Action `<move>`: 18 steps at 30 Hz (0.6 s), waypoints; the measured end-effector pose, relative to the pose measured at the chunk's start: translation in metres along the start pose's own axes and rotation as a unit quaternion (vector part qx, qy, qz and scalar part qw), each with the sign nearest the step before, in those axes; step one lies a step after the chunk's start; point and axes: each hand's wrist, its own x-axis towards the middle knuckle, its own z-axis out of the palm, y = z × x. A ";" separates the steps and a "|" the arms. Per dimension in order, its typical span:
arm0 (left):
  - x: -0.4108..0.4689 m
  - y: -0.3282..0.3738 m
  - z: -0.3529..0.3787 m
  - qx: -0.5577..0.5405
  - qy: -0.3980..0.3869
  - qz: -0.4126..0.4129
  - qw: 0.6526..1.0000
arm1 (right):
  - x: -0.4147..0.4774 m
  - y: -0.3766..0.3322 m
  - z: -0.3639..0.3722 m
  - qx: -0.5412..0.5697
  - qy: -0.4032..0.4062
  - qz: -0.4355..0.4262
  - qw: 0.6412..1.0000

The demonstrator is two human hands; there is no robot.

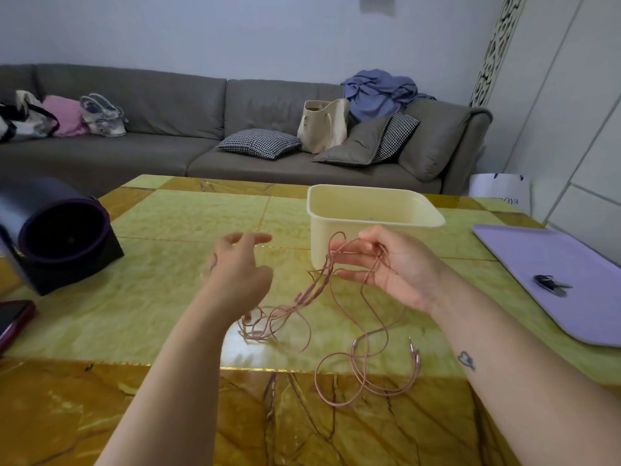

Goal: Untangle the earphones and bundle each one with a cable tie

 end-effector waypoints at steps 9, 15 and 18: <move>-0.023 0.028 0.033 -0.120 0.025 0.127 0.984 | -0.001 -0.005 0.021 -0.020 0.030 -0.059 0.998; -0.017 0.026 0.014 -0.157 0.093 0.131 0.974 | -0.002 -0.015 0.013 0.067 0.094 -0.073 0.991; -0.017 0.024 0.010 -0.140 0.082 0.148 0.976 | -0.003 -0.013 0.014 0.142 0.084 -0.032 0.986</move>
